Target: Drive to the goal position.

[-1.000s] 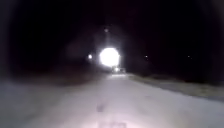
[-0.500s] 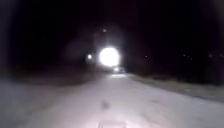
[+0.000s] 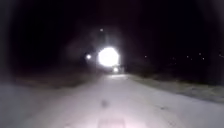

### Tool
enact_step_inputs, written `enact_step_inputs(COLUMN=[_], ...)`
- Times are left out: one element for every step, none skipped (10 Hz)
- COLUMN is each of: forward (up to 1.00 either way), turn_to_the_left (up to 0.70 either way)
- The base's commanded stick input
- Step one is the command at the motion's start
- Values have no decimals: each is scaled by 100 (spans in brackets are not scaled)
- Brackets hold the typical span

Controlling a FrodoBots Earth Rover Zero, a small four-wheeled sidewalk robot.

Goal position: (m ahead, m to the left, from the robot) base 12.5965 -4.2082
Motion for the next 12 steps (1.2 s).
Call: enact_step_inputs(forward=[70,70,70,70,70,70,70,70,70,70,70,70], turn_to_the_left=[3,0,0,0,0,0,0,0,0,0,0,0])
